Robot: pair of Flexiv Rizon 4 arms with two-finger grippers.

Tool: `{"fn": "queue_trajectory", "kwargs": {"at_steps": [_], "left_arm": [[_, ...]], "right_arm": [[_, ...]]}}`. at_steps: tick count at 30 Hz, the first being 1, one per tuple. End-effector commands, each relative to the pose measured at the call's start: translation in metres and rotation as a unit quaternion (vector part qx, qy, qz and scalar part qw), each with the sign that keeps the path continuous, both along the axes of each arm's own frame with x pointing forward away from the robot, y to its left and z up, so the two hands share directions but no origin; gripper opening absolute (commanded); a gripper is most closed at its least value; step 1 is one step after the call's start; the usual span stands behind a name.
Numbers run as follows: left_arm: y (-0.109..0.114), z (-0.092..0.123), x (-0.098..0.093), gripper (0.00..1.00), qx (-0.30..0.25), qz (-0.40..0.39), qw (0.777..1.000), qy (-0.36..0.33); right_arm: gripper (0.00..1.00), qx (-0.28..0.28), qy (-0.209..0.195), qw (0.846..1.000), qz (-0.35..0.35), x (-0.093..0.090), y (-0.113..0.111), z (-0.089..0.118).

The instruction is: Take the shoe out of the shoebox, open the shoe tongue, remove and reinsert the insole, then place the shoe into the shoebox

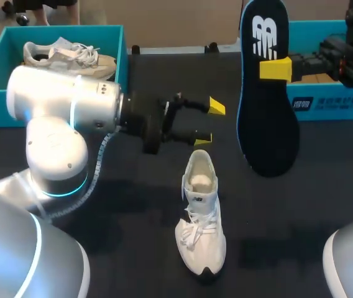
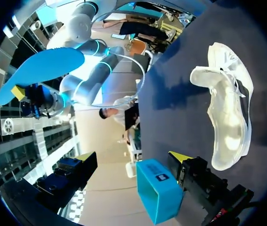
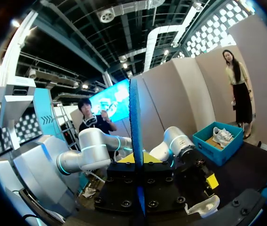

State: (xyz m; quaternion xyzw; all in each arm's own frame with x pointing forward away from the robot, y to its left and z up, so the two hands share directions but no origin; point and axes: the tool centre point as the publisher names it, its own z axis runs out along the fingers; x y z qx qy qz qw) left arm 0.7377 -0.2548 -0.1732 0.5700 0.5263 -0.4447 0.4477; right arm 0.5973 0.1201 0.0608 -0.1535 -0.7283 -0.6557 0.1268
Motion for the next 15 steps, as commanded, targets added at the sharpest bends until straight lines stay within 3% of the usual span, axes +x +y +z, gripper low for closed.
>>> {"fn": "queue_trajectory", "kwargs": {"at_steps": [1,8,15], "left_arm": [[0.001,0.003,-0.004,1.00,-0.033,0.002,0.999,-0.003],[0.002,0.011,-0.005,1.00,-0.046,0.001,0.999,-0.008],[0.002,0.016,-0.003,1.00,-0.054,0.005,0.999,-0.008]], "right_arm": [[0.00,-0.002,0.001,1.000,0.002,0.003,0.003,0.001],[0.00,-0.002,0.001,1.000,0.002,0.003,0.003,0.001],[0.00,0.019,0.067,0.997,0.028,0.032,-0.007,-0.018]]}}
